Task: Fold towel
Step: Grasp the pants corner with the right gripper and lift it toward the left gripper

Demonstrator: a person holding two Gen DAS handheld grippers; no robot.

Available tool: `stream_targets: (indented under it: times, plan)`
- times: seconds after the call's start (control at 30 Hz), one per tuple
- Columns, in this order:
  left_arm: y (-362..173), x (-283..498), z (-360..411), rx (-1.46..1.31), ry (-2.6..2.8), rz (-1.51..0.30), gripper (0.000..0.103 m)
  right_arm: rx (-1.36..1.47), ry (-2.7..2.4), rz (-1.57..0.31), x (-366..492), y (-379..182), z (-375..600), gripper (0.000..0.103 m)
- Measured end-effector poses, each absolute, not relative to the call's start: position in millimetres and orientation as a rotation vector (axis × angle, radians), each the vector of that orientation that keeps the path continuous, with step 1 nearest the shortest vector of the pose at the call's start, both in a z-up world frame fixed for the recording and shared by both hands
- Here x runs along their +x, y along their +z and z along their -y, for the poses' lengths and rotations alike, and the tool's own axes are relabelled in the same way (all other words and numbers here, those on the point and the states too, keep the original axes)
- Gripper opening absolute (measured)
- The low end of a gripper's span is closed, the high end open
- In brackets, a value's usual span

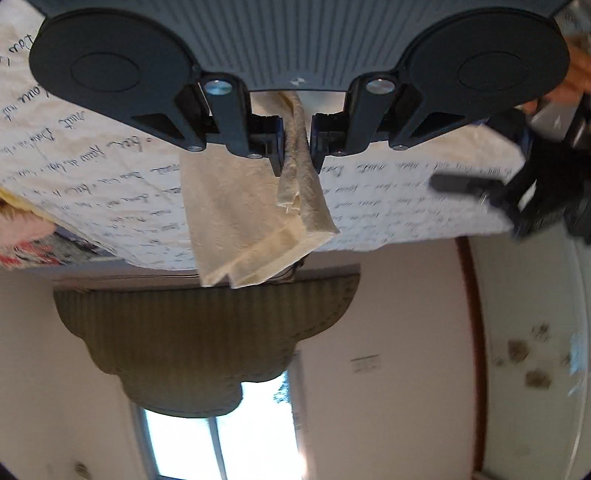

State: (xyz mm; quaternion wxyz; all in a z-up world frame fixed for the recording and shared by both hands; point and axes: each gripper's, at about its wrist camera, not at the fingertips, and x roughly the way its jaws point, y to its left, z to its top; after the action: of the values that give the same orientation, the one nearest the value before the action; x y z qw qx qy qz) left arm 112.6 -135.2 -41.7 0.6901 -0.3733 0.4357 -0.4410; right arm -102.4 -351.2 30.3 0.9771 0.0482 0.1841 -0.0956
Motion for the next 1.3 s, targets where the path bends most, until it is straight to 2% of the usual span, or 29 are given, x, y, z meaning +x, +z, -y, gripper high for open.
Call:
stream_targets:
  times: [0.2, 0.23, 0.3, 0.33, 0.37, 0.47, 0.6, 0.9, 0.97, 1.1, 1.3]
  plan:
    - [-52.0, 123.1, 158.6, -0.922, -0.974, -1.037, 0.102, -0.066, -0.074, -0.439, -94.0, 12.1, 286.5, 0.013]
    - [-54.4, 124.7, 157.5, -0.938, -0.950, -1.034, 0.098, -0.101, -0.064, -0.453, -92.1, 9.3, 278.3, 0.013]
    - [-57.3, 129.2, 152.2, -0.942, -0.931, -1.023, 0.077, -0.199, -0.068, -0.475, -86.5, 3.5, 260.1, 0.013]
    - [-56.7, 131.4, 150.5, -0.909, -0.912, -1.026, 0.052, -0.248, -0.072, -0.483, -86.6, 0.2, 251.7, 0.013]
    - [-53.6, 132.5, 148.6, -0.843, -0.892, -1.015, 0.036, -0.292, -0.080, -0.487, -85.9, -2.9, 244.3, 0.013]
    - [-31.8, 127.3, 141.8, -0.569, -0.826, -0.907, 0.024, -0.337, -0.065, -0.484, -79.3, -6.2, 228.9, 0.013]
    - [-12.7, 114.3, 123.8, -0.341, -0.758, -0.782, 0.022, -0.336, 0.007, -0.471, -69.6, -9.6, 206.7, 0.013]
    - [-24.6, 97.2, 89.7, -0.084, -0.575, -0.727, 0.021, -0.326, 0.142, -0.511, -53.4, -27.9, 169.5, 0.013]
    - [-28.6, 100.8, 87.7, -0.075, -0.557, -0.725, 0.032, -0.326, 0.129, -0.525, -47.9, -33.3, 165.1, 0.014]
    - [-34.2, 107.6, 82.1, -0.097, -0.557, -0.751, 0.037, -0.385, 0.155, -0.584, -51.7, -33.6, 160.1, 0.025]
    - [-31.0, 110.9, 75.2, -0.076, -0.502, -0.704, 0.044, -0.137, 0.285, -0.516, -89.7, 26.5, 232.5, 0.025]
